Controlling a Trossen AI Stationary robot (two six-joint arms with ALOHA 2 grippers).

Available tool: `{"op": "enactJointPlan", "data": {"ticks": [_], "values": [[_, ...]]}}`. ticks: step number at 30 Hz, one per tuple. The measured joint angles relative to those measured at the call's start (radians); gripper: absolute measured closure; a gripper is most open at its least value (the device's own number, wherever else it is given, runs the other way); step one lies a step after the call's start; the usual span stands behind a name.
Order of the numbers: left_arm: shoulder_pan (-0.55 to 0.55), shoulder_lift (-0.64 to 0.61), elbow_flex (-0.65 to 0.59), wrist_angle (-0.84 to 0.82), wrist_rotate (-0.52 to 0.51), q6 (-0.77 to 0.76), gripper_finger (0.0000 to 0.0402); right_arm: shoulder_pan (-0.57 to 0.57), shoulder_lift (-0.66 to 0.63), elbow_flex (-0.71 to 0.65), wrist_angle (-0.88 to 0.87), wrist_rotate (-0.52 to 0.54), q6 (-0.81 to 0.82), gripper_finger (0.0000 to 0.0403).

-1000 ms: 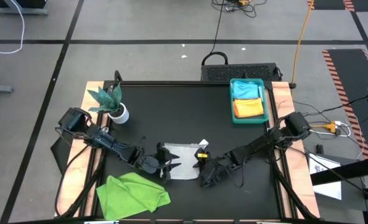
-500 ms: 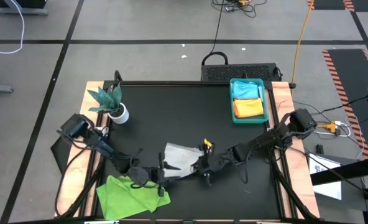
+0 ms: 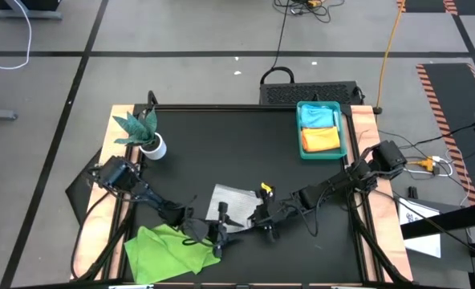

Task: Fold microfiber towels
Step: Fold the white microfiber cloth

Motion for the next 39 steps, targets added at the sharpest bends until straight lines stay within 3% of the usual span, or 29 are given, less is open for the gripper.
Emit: {"op": "enactJointPlan", "data": {"ticks": [5,13,19,23,27,31,39], "values": [[0.006,0.005,0.019,-0.021,0.000,-0.030,0.0250,0.027,0.000,-0.019,0.007,0.000,-0.061,0.0344],[0.004,0.005,0.022,-0.086,0.012,-0.145,0.0250,0.114,0.000,-0.087,0.007,0.011,-0.128,0.0224],[0.018,0.005,0.022,-0.132,0.012,-0.200,0.0250,0.184,0.061,-0.109,0.091,0.171,-0.227,0.0134],[0.031,0.005,0.022,-0.137,0.013,-0.221,0.0250,0.193,0.135,-0.108,0.232,0.247,-0.307,0.0106],[0.040,0.005,0.022,-0.137,0.016,-0.236,0.0250,0.167,0.183,-0.088,0.285,0.240,-0.343,0.0118],[0.043,0.005,0.022,-0.124,0.016,-0.237,0.0250,0.143,0.208,-0.058,0.280,0.235,-0.345,0.0161],[0.043,-0.006,0.022,-0.096,0.039,-0.211,0.0250,0.129,0.175,-0.050,0.257,0.241,-0.338,0.0327]]}}
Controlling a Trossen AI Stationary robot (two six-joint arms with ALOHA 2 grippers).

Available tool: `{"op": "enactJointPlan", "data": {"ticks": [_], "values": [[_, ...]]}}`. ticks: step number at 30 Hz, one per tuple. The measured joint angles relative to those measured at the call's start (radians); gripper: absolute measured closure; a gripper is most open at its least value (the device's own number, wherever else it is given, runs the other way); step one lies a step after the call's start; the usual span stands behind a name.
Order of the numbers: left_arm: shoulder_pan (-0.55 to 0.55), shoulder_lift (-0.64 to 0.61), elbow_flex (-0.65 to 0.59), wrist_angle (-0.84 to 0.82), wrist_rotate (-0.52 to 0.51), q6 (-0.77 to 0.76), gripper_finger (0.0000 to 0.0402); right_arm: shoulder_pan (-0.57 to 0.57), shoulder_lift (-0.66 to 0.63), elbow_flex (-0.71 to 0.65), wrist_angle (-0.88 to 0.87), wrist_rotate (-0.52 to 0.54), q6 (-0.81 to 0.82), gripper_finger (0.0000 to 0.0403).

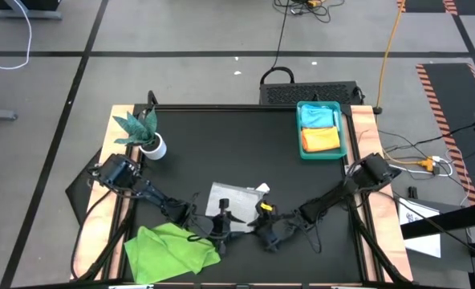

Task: Fold microfiber towels
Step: Fold the white microfiber cloth

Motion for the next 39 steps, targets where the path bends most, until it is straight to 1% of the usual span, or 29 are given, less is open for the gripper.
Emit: {"op": "enactJointPlan", "data": {"ticks": [2,4,6,8,10,13,16,18,21,25,29,36,39], "values": [[0.002,-0.002,0.001,0.013,0.026,0.020,0.0249,0.005,-0.028,0.000,-0.019,-0.001,0.034,0.0367],[0.003,-0.002,0.000,0.019,0.051,0.099,0.0248,0.007,-0.059,0.000,-0.053,-0.001,0.085,0.0391],[0.003,-0.002,0.000,0.041,0.071,0.195,0.0241,0.005,-0.091,0.000,-0.099,-0.002,0.148,0.0392],[0.003,-0.002,0.000,0.040,0.071,0.276,0.0226,-0.004,-0.119,0.000,-0.113,-0.007,0.219,0.0382],[0.002,-0.001,0.000,0.042,0.042,0.319,0.0207,-0.018,-0.139,0.000,-0.123,-0.035,0.275,0.0375],[0.005,-0.001,0.000,0.067,-0.008,0.322,0.0174,-0.040,-0.143,0.000,-0.132,-0.071,0.335,0.0375],[0.008,-0.001,0.000,0.058,-0.085,0.254,0.0150,-0.061,-0.143,0.000,-0.135,-0.108,0.383,0.0382],[0.009,-0.001,0.000,0.055,-0.088,0.214,0.0140,-0.069,-0.143,0.000,-0.136,-0.111,0.410,0.0386],[0.008,-0.001,0.000,0.047,-0.080,0.161,0.0137,-0.081,-0.143,0.000,-0.125,-0.111,0.436,0.0388],[0.010,-0.001,0.000,0.025,-0.082,0.100,0.0157,-0.096,-0.143,0.000,-0.123,-0.112,0.472,0.0386],[0.023,-0.001,0.000,0.018,-0.083,0.079,0.0195,-0.109,-0.143,0.000,-0.112,-0.112,0.518,0.0385],[0.051,-0.001,0.000,-0.019,-0.085,0.027,0.0259,-0.112,-0.143,0.000,-0.073,-0.113,0.519,0.0385],[0.048,-0.001,0.000,-0.019,-0.083,0.031,0.0281,-0.112,-0.143,0.000,-0.075,-0.156,0.504,0.0384]]}}
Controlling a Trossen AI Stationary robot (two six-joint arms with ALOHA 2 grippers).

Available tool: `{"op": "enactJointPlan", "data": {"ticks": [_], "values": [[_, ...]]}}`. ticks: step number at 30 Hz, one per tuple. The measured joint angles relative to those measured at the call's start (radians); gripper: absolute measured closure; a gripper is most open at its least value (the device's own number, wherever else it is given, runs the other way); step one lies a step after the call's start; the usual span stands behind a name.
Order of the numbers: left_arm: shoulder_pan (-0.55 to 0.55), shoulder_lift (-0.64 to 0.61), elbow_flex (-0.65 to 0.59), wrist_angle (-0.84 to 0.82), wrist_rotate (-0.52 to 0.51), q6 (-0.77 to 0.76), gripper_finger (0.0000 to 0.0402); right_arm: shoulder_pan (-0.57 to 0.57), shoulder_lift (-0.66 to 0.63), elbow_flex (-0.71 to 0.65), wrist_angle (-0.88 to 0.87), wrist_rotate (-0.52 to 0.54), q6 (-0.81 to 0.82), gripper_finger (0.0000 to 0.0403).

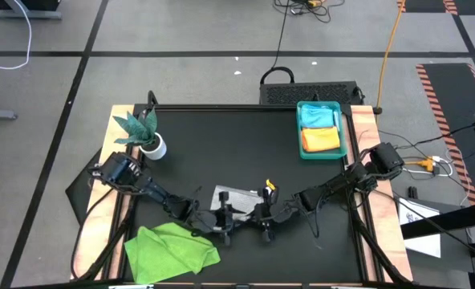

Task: Fold microfiber towels
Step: Fold the white microfiber cloth

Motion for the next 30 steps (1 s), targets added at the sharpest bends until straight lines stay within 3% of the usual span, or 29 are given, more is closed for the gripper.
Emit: {"op": "enactJointPlan", "data": {"ticks": [4,10,17,20,23,30], "values": [[-0.007,0.000,0.000,0.005,0.006,0.003,0.0305,0.000,-0.008,0.000,-0.006,-0.031,-0.002,0.0359],[-0.010,0.001,0.000,0.011,-0.002,0.000,0.0329,0.007,-0.124,0.000,-0.202,-0.040,-0.044,0.0273],[-0.037,0.000,0.000,0.035,0.003,0.017,0.0371,0.040,-0.238,-0.043,-0.410,0.049,-0.143,0.0193],[-0.063,-0.016,0.000,0.061,0.012,0.048,0.0391,0.053,-0.238,-0.099,-0.398,0.049,-0.182,0.0174],[-0.087,-0.054,0.000,0.064,0.016,0.063,0.0387,0.066,-0.238,-0.165,-0.340,0.054,-0.229,0.0167],[-0.110,-0.127,0.000,-0.024,-0.040,0.060,0.0370,0.094,-0.238,-0.322,-0.021,0.152,-0.324,0.0165]]}}
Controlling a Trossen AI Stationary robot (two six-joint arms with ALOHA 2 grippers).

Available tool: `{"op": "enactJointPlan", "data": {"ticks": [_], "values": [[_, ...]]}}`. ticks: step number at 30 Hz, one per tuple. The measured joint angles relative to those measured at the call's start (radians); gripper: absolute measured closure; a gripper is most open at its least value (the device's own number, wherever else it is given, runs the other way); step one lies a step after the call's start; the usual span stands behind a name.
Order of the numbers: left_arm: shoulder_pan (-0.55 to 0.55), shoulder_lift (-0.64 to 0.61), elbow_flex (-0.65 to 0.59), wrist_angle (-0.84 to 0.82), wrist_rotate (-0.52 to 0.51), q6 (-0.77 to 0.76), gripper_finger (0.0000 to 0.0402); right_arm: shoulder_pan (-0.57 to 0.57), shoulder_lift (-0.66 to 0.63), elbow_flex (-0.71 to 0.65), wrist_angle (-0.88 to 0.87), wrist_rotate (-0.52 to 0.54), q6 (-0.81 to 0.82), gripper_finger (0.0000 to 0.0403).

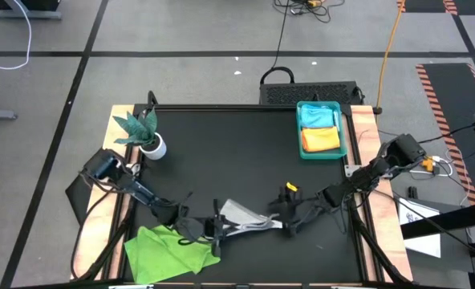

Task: Fold microfiber towels
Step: Fold the white microfiber cloth

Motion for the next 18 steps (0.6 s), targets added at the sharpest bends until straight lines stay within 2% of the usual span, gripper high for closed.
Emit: {"op": "enactJointPlan", "data": {"ticks": [4,9,14,18], "values": [[0.001,-0.003,0.000,-0.039,-0.030,-0.010,0.0384,0.000,0.000,-0.074,0.156,-0.089,0.006,0.0165],[0.001,-0.004,0.000,-0.051,-0.033,-0.013,0.0393,0.021,0.031,-0.089,0.209,-0.130,0.047,0.0164],[0.001,-0.004,0.000,-0.051,-0.034,-0.016,0.0368,0.026,0.148,-0.087,0.359,-0.133,0.042,0.0161],[0.001,-0.004,0.000,-0.050,-0.034,-0.022,0.0364,0.026,0.253,-0.050,0.426,-0.133,-0.015,0.0141]]}}
